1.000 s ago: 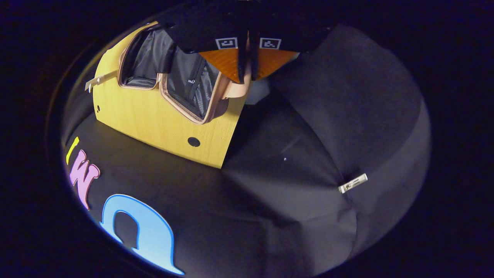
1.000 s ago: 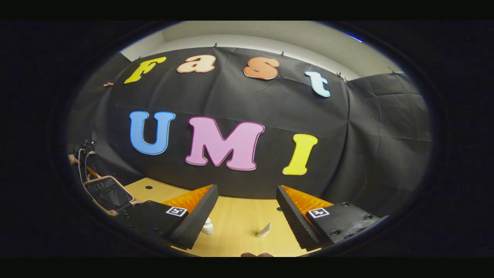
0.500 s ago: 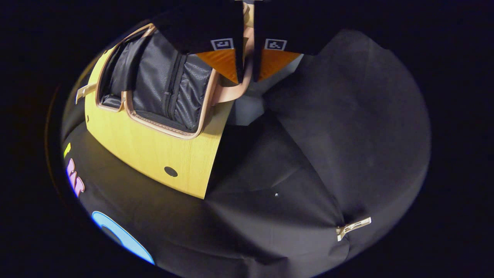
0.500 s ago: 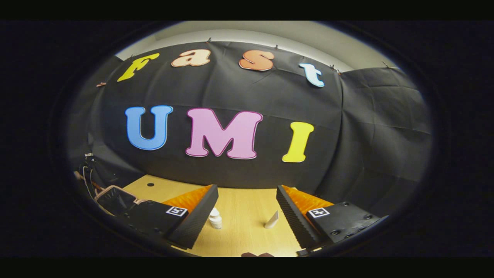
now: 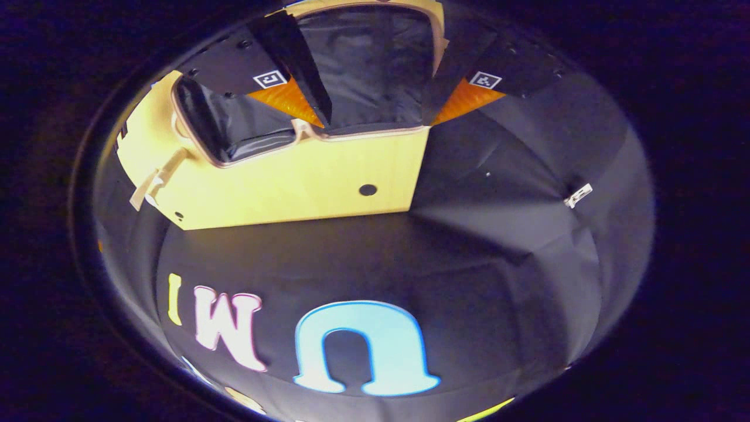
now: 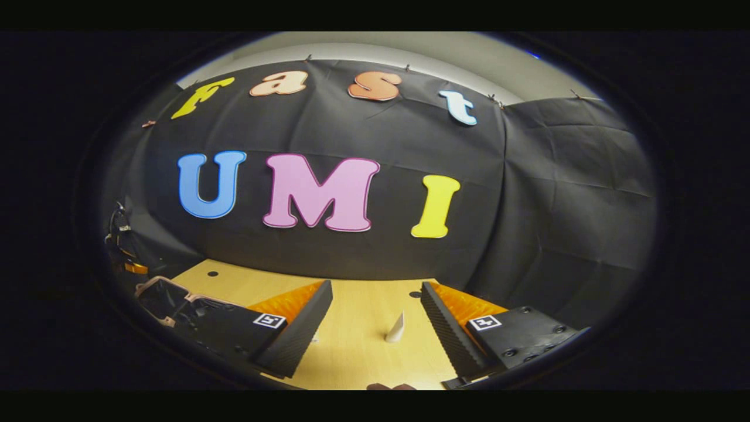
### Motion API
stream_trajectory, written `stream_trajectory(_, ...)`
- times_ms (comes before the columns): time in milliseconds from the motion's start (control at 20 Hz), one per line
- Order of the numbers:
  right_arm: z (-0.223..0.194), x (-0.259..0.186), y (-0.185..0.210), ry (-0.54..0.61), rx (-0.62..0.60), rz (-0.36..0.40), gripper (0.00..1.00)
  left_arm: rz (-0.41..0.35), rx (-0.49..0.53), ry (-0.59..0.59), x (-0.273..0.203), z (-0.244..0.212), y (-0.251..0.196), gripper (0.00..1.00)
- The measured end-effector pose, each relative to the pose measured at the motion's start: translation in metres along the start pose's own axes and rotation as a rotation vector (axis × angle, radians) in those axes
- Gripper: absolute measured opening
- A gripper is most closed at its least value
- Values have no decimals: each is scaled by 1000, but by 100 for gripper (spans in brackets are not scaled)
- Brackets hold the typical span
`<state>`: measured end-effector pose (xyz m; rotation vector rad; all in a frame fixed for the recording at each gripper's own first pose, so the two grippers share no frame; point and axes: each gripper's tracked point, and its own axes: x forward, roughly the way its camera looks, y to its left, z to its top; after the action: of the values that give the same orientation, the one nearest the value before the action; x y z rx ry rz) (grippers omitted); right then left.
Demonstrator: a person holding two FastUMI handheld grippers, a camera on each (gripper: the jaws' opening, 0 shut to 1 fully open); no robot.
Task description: First open the suitcase, pack the skin care products into it, and then close the suitcase.
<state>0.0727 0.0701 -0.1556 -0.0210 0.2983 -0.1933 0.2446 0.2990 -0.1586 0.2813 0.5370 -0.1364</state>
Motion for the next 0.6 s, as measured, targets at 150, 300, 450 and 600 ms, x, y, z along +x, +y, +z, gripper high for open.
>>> stream_trajectory(150, -34, 11, -12, 44, 17, 10, 97, -145, -11, -82, -9, 26, -128, 96)
stream_trajectory(300, -78, 28, -19, 120, -9, 40, 97, -270, 1, -130, -14, 33, -241, 96)
stream_trajectory(450, -115, 50, -21, 189, 3, 90, 97, -365, 14, -57, 7, 1, -352, 96)
stream_trajectory(600, -159, 83, -33, 264, 13, 95, 97, -393, 38, 6, 35, -28, -412, 96)
